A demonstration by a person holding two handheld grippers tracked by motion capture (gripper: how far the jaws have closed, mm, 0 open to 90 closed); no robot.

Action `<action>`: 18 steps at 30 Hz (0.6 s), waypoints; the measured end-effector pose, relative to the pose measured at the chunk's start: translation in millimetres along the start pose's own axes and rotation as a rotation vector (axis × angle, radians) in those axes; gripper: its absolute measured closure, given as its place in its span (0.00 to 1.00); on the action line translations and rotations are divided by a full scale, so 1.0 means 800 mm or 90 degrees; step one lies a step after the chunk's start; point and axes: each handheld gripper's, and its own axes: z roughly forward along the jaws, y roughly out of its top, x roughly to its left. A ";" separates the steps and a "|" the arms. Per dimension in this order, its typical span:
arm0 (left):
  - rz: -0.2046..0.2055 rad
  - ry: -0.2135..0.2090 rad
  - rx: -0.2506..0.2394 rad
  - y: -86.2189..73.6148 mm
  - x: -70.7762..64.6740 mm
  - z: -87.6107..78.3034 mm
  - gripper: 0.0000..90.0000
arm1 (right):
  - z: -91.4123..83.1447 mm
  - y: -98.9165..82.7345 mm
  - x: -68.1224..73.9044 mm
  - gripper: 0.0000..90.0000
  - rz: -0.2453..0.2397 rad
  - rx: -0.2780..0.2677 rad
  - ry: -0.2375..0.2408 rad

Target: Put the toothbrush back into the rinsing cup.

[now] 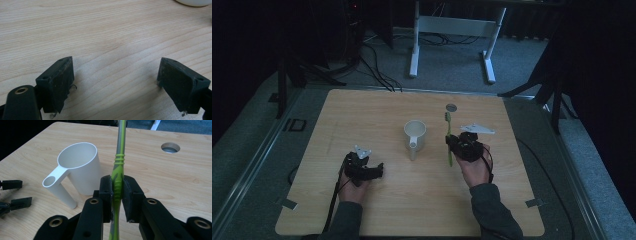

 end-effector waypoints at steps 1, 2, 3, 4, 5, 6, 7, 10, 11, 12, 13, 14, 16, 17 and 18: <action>0.000 0.000 -0.001 0.000 0.000 0.000 0.16 | 0.000 0.000 0.000 0.87 -0.001 -0.002 0.000; 0.000 0.000 -0.001 0.000 0.000 0.000 0.16 | 0.000 0.000 0.000 0.87 -0.001 -0.005 0.001; 0.000 0.000 -0.001 0.000 0.000 0.000 0.16 | 0.000 0.001 0.000 0.87 -0.001 -0.008 0.002; 0.000 0.000 0.000 0.000 0.000 0.000 0.16 | -0.001 0.001 0.000 0.87 0.001 -0.011 0.005; 0.000 0.000 -0.001 0.000 0.000 0.000 0.16 | -0.001 0.001 -0.001 0.87 0.004 -0.014 0.010; 0.000 0.000 0.000 0.000 0.000 0.000 0.16 | -0.001 0.002 -0.001 0.87 0.008 -0.018 0.011; 0.000 0.000 -0.001 0.000 0.000 0.000 0.16 | -0.001 0.002 -0.002 0.87 0.009 -0.022 0.012; 0.000 0.000 0.000 0.000 0.000 0.000 0.16 | -0.001 0.003 -0.002 0.87 0.009 -0.033 0.017; -0.001 0.000 -0.001 0.000 0.000 0.000 0.16 | -0.001 0.003 -0.001 0.87 0.007 -0.037 0.021; -0.001 0.000 0.000 0.000 0.000 0.000 0.16 | -0.002 0.003 0.000 0.87 0.006 -0.040 0.024; -0.001 0.000 -0.001 0.000 0.000 0.000 0.16 | -0.002 0.003 0.001 0.87 0.004 -0.043 0.025; -0.001 0.000 0.000 0.000 0.000 0.000 0.16 | -0.002 0.003 0.002 0.87 0.002 -0.045 0.027; 0.000 0.000 0.000 0.000 0.000 0.000 0.16 | -0.001 0.004 0.004 0.87 -0.004 -0.052 0.031; 0.000 0.000 0.000 0.000 0.000 0.000 0.16 | -0.001 0.004 0.004 0.87 -0.007 -0.055 0.033; 0.000 0.000 0.000 0.000 0.000 0.000 0.16 | -0.001 0.005 0.005 0.87 -0.008 -0.057 0.034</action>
